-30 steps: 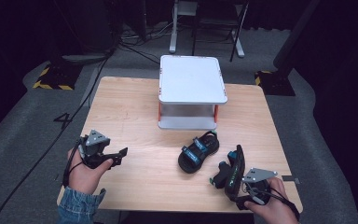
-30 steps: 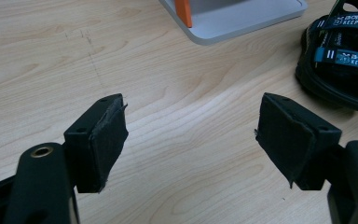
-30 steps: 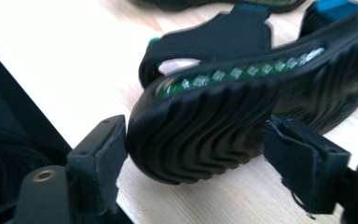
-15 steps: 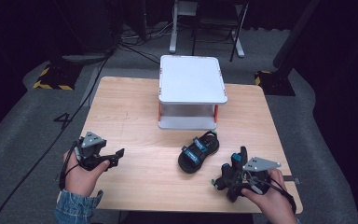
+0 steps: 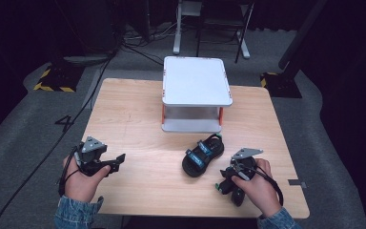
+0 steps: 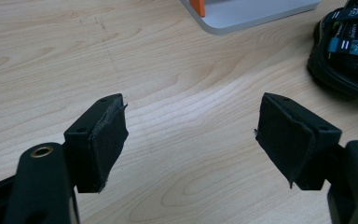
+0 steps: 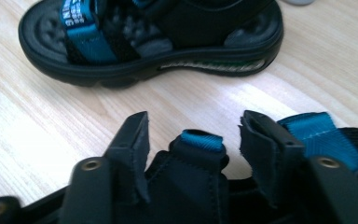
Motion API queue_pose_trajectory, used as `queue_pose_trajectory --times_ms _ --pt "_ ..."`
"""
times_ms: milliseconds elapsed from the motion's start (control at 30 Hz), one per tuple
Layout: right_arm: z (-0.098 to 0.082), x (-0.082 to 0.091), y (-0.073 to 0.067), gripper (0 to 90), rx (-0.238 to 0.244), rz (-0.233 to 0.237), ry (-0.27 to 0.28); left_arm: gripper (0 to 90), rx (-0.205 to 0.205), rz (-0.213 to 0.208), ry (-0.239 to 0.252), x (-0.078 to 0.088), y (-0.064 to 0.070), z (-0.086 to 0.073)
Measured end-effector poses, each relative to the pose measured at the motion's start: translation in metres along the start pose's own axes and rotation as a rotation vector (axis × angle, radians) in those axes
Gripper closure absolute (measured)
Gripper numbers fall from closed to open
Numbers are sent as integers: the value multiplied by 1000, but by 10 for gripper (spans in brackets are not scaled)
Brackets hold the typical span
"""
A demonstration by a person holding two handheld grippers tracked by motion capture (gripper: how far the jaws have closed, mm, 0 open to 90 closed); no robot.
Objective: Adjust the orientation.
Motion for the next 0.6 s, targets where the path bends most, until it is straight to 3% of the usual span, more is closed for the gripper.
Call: queue_pose_trajectory --times_ms 33,67,267,367,467,533,600 --pt "-1 -2 -2 488 -6 17 -24 245 1 -2 2 0 1 0" --pt "-2 -5 -5 497 29 -3 -39 245 0 -3 4 0 1 1" --pt "-1 2 -1 599 15 10 -48 245 3 -4 -1 -2 0 0" --pt "2 12 7 612 -6 -8 4 245 1 -4 -3 -3 0 0" --pt "3 23 20 622 -52 -7 98 245 -3 -10 -7 -6 1 1" --pt "3 26 29 623 -95 31 174 245 -7 -12 -8 -8 1 2" --pt "-1 26 35 622 -132 53 211 245 -6 -15 -9 -9 2 3"
Point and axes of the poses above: each handheld gripper's, and its own axes: x roughly backward along the jaws, z roughly out of its top, y roughly to its right, the point moved 3 cm from there along -x, roughly forward along the jaws, and after that the axes turned 5 degrees about -z, right-handed, at the moved point
